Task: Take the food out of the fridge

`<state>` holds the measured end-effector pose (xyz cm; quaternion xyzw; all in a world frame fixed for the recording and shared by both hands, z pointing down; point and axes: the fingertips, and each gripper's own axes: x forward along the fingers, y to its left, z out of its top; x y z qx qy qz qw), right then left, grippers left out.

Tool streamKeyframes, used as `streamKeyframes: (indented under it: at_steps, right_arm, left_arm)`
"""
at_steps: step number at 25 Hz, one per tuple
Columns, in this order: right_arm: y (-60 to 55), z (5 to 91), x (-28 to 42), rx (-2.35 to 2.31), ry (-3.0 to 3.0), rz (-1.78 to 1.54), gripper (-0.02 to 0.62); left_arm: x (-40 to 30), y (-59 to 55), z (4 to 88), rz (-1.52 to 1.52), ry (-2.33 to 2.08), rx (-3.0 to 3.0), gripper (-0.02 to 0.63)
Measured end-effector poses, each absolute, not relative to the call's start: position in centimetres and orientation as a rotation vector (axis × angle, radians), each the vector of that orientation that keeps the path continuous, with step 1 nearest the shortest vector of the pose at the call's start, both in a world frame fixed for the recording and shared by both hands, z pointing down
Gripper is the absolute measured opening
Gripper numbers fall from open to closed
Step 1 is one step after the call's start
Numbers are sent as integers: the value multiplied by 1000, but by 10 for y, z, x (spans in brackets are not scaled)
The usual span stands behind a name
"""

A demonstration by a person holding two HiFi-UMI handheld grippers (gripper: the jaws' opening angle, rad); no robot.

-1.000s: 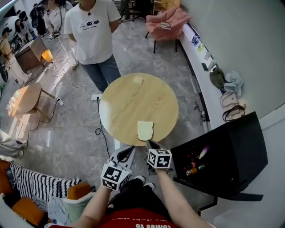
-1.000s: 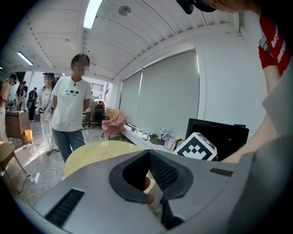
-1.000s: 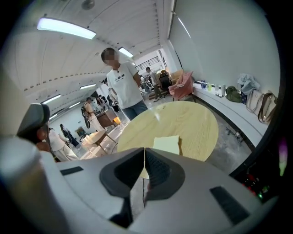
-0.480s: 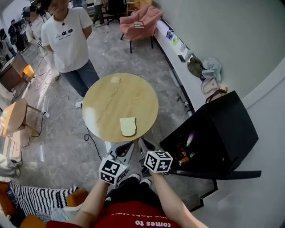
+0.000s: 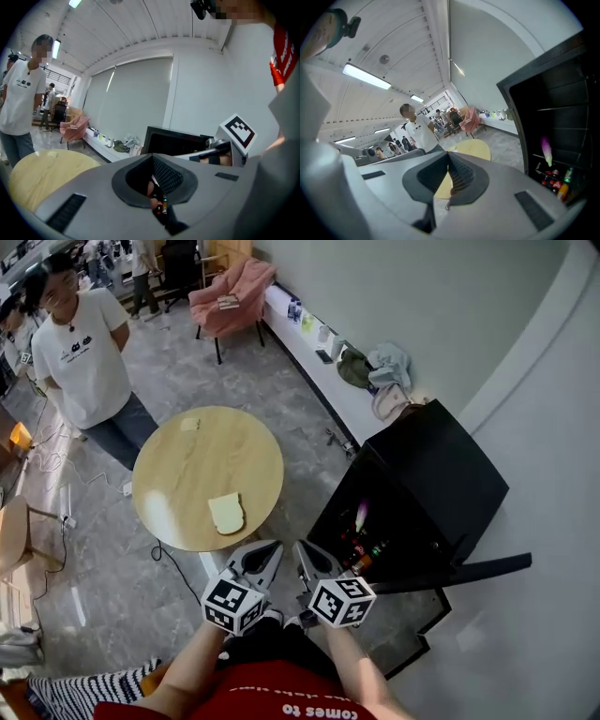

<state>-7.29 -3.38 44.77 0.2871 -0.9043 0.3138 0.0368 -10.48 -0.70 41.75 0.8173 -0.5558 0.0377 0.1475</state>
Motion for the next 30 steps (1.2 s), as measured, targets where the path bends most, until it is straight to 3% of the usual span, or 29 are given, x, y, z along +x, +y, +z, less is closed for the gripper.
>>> streamKeyframes:
  at_steps: [19,30]
  right_arm:
    - [-28,432,88,1435,-2680,913,11]
    - [-40,452,93,1471,-2608,954,14]
  left_arm:
    - [61,-32,411,129,-1123,2634,1]
    - [65,-49,428,153,-1130,2610,1]
